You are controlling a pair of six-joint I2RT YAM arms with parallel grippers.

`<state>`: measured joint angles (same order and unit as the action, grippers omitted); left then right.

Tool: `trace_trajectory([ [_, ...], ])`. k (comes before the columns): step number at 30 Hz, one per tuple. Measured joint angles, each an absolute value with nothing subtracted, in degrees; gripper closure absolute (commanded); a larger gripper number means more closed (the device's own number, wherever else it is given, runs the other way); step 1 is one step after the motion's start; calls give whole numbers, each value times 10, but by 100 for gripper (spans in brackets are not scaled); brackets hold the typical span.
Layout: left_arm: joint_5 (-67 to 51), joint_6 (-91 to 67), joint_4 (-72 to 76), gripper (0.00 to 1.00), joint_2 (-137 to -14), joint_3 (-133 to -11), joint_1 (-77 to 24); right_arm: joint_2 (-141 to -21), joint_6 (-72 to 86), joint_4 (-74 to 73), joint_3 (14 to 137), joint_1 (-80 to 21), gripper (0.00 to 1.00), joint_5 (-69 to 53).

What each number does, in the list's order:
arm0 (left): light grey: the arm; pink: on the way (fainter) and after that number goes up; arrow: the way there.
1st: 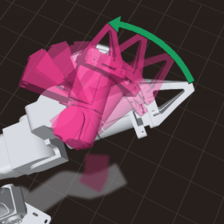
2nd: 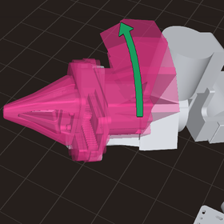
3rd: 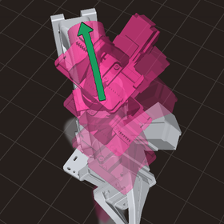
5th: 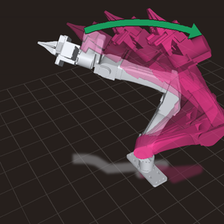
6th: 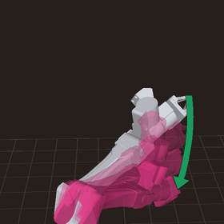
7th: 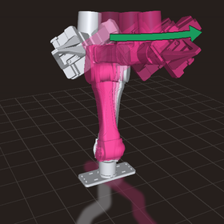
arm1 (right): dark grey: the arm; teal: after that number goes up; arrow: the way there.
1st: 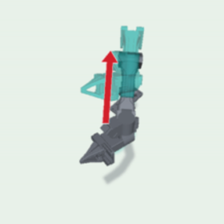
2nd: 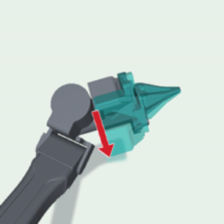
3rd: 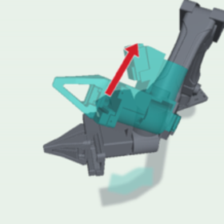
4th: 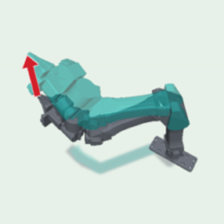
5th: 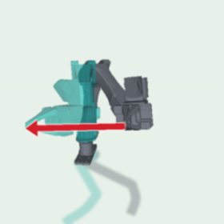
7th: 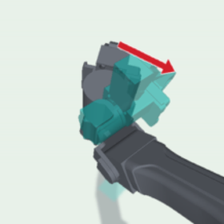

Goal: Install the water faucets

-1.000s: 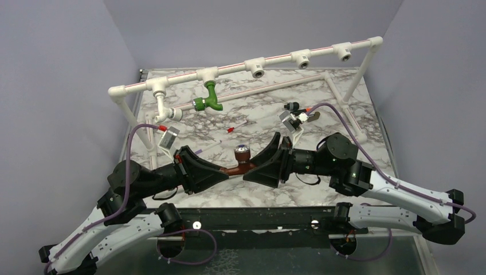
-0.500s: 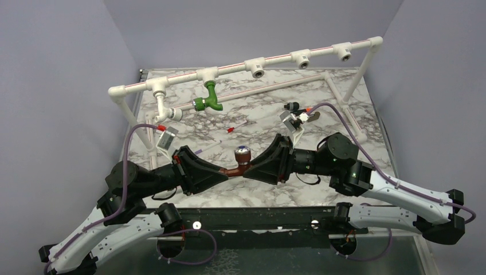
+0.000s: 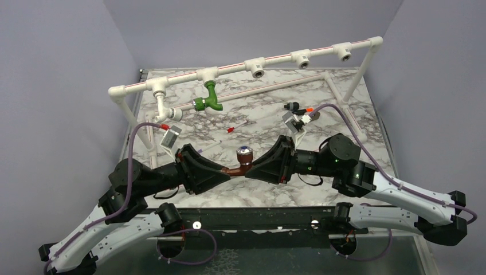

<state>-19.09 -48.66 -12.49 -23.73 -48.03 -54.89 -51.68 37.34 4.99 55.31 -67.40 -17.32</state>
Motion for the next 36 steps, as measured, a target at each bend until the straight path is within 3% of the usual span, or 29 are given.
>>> trace_trajectory([
  [2,-188,-482,-131,31,-244,-484,-549,-512,364,39,553,-674,100,-166],
  [4,-179,-476,-141,23,-252,-490,-549,-508,352,20,554,-674,99,-153],
  [15,-121,-418,-223,3,-320,-588,-549,-500,258,-123,634,-674,100,-20],
  [29,-49,-305,-300,1,-477,-733,-549,-576,86,-243,754,-674,99,304],
  [36,-46,-260,-302,1,-550,-818,-549,-605,11,-249,754,-609,99,351],
])
